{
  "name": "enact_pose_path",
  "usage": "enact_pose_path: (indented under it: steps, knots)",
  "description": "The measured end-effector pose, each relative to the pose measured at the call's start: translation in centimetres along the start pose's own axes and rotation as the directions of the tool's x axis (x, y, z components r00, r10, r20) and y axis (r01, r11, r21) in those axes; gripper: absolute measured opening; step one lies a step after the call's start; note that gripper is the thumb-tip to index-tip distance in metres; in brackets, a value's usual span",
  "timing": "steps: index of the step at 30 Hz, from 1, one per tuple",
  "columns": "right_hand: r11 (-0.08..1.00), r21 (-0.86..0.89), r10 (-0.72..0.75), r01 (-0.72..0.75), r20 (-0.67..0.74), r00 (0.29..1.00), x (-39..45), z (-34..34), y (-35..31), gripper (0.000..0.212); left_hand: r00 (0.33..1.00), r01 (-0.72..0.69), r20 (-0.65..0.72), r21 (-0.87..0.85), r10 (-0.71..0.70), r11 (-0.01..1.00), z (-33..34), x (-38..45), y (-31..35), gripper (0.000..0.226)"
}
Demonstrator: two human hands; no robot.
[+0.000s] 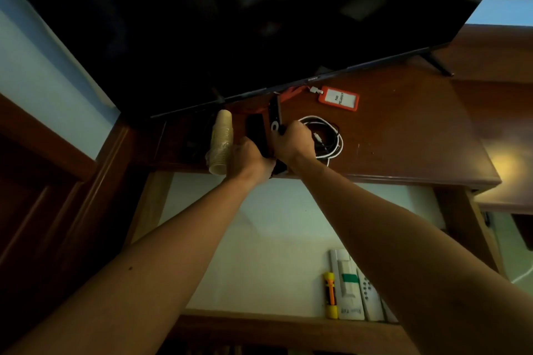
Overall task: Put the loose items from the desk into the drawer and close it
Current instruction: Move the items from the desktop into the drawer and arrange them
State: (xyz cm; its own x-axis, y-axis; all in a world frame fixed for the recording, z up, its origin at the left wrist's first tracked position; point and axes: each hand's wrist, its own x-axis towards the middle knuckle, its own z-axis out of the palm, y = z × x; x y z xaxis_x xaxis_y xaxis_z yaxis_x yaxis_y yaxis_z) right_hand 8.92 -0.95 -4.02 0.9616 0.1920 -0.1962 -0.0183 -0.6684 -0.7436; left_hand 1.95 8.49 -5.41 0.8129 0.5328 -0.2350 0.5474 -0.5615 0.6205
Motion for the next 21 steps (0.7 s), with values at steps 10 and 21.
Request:
enact_pose_path:
  steps: [10, 21]
  knots:
    - [0.992, 0.128, -0.007, 0.005, 0.012, 1.000, -8.2, -3.1, 5.2, 0.018, 0.991, -0.070, 0.120, 0.056, 0.063, 0.996, 1.5, -7.2, -2.7, 0.060]
    - [0.985, -0.061, 0.167, -0.160, 0.134, 0.977, -16.4, -0.3, 14.3, 0.024, 0.936, -0.196, 0.336, 0.240, 0.108, 0.951, 6.5, -14.9, -6.8, 0.062]
